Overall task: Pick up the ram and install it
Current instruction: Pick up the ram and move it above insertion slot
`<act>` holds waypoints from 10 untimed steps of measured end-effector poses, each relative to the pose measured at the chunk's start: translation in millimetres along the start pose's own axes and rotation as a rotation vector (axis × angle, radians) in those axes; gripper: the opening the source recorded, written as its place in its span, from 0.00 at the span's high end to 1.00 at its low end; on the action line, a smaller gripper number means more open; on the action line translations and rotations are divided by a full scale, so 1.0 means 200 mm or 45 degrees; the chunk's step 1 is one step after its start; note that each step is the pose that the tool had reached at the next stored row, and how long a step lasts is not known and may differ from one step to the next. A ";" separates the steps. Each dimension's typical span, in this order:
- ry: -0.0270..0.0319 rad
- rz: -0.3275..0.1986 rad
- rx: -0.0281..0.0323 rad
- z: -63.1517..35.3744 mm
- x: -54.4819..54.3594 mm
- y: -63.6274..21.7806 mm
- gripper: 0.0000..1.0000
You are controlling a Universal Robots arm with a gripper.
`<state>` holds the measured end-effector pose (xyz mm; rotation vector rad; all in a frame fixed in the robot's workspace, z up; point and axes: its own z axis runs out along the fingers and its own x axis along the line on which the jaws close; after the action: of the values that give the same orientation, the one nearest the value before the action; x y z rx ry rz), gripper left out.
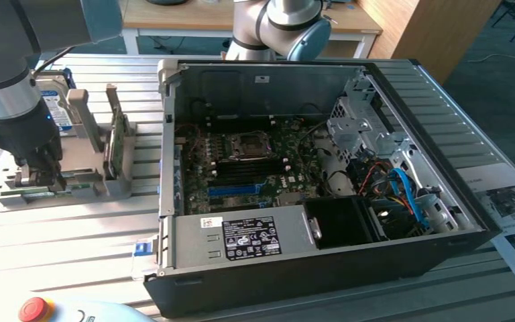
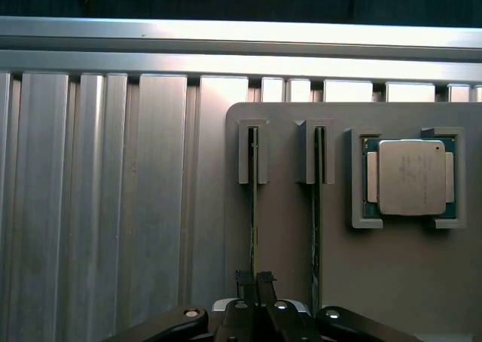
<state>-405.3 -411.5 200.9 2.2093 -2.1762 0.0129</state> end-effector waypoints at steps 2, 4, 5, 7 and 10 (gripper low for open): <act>0.0000 0.000 0.0001 -0.002 0.00 0.000 0.88; 0.0000 0.000 0.0000 -0.012 0.00 0.000 0.88; 0.0000 0.000 0.0000 -0.019 0.00 0.000 0.88; 0.0000 0.000 0.0001 -0.033 0.00 0.001 0.88; -0.0001 0.000 0.0000 -0.055 0.00 0.001 0.88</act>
<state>-405.3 -411.5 211.8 2.2093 -2.1764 0.0129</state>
